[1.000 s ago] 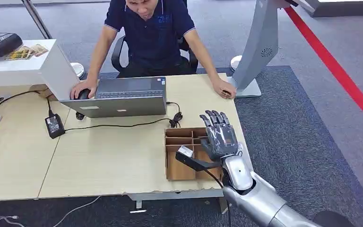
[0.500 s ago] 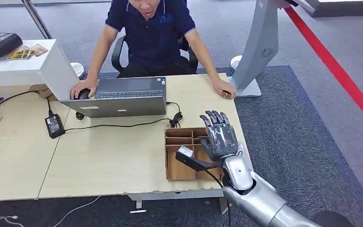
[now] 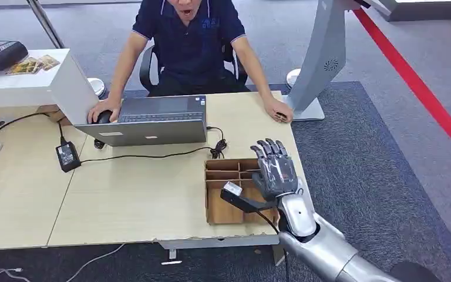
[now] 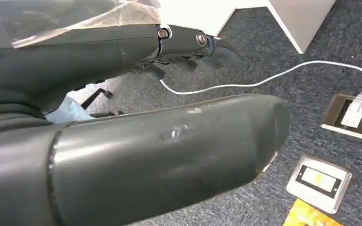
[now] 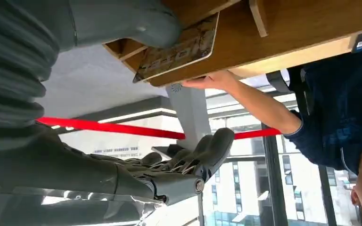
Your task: Pass the card to the sensor for recognition and then transmit it.
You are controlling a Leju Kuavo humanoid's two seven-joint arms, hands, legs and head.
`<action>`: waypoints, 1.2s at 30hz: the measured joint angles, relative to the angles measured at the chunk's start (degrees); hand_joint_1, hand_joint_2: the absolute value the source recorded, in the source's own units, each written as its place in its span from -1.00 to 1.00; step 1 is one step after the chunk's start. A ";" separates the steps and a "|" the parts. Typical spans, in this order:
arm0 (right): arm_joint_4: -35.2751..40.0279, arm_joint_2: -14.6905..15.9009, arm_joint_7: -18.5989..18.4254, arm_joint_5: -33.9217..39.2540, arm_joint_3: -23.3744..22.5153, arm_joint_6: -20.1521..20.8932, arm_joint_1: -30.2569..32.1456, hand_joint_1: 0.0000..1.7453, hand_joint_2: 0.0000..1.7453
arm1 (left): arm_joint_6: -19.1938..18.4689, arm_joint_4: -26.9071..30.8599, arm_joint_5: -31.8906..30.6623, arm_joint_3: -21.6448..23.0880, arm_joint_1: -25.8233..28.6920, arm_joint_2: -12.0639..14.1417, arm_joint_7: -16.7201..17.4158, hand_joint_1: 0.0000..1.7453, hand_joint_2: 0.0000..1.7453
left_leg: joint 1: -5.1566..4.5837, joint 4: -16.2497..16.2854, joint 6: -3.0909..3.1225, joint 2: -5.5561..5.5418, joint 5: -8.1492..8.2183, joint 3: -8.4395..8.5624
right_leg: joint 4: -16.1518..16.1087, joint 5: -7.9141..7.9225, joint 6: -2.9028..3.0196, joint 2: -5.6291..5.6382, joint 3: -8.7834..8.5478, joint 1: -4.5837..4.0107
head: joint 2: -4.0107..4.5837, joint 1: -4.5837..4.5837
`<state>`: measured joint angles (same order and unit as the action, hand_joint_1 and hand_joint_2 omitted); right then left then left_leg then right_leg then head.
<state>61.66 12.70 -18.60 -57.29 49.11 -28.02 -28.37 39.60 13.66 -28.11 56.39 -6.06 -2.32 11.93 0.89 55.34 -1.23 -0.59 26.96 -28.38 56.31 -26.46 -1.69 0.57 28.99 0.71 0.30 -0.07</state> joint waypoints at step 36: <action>-0.07 0.55 -0.11 0.00 0.00 0.15 0.37 -0.30 1.00 | 0.17 0.00 0.31 0.00 0.00 0.02 0.00 -1.00 -1.00 | 0.00 0.00 0.00 0.00 0.00 0.00 | 0.00 0.00 0.00 0.00 0.00 0.00 | -0.02 0.00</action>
<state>61.59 13.25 -18.71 -57.29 49.11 -27.87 -27.99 39.78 13.66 -27.80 56.39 -6.07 -2.29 11.93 0.89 55.34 -1.23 -0.59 26.96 -28.38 56.31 -26.46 -1.69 0.58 28.99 0.71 0.28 -0.07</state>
